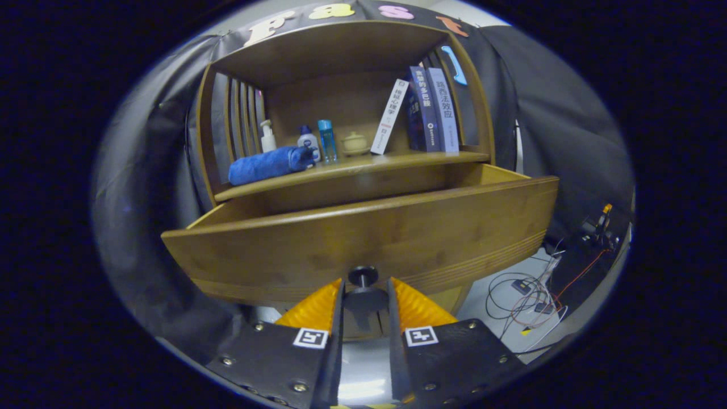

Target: Pull open the drawer, take out the items inside it, and place them on the countertop above the cabinet.

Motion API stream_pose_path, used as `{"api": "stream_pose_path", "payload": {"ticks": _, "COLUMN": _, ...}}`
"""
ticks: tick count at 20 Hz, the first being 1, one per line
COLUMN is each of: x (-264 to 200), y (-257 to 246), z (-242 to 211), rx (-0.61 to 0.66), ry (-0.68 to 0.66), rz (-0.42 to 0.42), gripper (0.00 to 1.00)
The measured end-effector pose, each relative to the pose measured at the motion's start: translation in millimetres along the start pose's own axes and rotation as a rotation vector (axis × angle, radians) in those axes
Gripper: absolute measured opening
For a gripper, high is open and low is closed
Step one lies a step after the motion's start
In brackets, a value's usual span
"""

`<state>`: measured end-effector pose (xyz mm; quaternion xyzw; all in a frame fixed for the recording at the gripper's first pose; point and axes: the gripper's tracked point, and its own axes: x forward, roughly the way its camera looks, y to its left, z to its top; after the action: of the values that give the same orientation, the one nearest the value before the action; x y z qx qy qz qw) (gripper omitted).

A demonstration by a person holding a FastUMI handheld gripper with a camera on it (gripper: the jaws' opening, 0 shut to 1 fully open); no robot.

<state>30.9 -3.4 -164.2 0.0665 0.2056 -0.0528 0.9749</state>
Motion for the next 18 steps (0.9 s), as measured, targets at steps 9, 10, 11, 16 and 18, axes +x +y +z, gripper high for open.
{"api": "stream_pose_path", "payload": {"ticks": 9, "x": -0.7, "y": -0.1, "z": 1.2, "rx": -0.007, "ry": -0.019, "rz": 0.022, "gripper": 0.35}}
{"api": "stream_pose_path", "payload": {"ticks": 10, "x": -0.1, "y": 0.0, "z": 1.6, "rx": -0.008, "ry": -0.017, "rz": 0.026, "gripper": 0.35}}
{"api": "stream_pose_path", "payload": {"ticks": 11, "x": -1.6, "y": 1.2, "z": 1.1, "rx": -0.002, "ry": -0.019, "rz": 0.038, "gripper": 0.39}}
{"api": "stream_pose_path", "payload": {"ticks": 16, "x": -13.1, "y": -0.2, "z": 33.2, "rx": 0.003, "ry": -0.139, "rz": 0.032, "gripper": 0.55}}
{"api": "stream_pose_path", "payload": {"ticks": 18, "x": -20.4, "y": 2.6, "z": 57.1, "rx": 0.000, "ry": -0.211, "rz": 0.028, "gripper": 0.59}}
